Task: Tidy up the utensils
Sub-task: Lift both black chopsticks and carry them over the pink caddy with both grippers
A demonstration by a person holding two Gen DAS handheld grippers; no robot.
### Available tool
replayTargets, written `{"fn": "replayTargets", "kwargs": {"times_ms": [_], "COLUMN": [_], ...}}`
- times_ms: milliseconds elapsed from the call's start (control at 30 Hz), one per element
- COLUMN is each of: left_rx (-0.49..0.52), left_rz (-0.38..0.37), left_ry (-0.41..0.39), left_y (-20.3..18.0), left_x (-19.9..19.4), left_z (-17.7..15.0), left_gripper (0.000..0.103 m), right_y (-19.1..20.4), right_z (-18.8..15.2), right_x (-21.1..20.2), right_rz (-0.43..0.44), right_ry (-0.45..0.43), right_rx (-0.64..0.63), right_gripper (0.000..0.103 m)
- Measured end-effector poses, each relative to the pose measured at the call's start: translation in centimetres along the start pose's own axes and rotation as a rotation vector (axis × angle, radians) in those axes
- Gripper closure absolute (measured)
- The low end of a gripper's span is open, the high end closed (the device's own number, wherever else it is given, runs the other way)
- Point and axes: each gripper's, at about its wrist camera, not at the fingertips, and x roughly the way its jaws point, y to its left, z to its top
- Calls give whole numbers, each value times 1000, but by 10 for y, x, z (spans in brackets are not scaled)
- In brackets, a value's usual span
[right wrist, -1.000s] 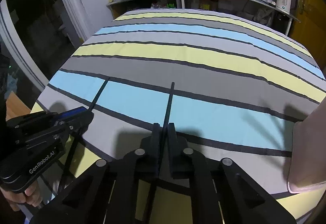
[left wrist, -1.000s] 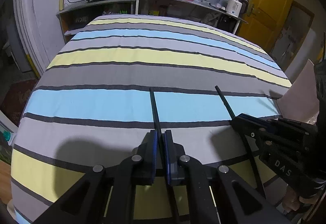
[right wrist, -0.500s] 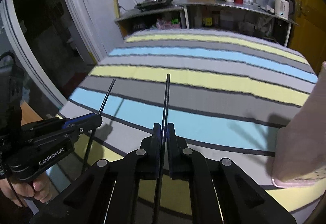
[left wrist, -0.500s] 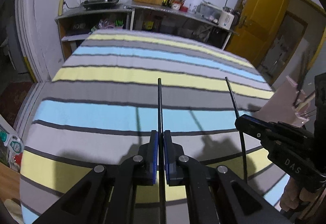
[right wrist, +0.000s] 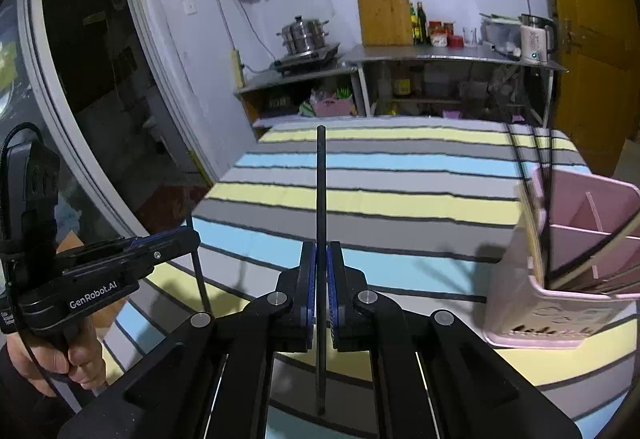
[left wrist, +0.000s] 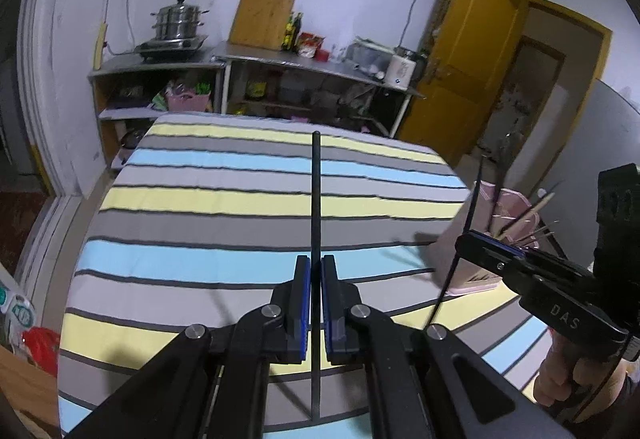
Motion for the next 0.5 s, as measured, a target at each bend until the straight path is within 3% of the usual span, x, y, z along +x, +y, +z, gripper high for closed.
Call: {"fn": "replayTargets", "kwargs": {"times_ms": [500], "left_rx": [74], "left_rz": [-77], "left_ry": [-19], "left_y": [-49], "left_x": [-20], "left_z": [20], "left_gripper": [98], "right_y": [-23], "right_z": [4], "right_x": [-56], "right_rz": [-24], "right_ry": [-93], "right_rx": [45], "right_gripper": [98]}}
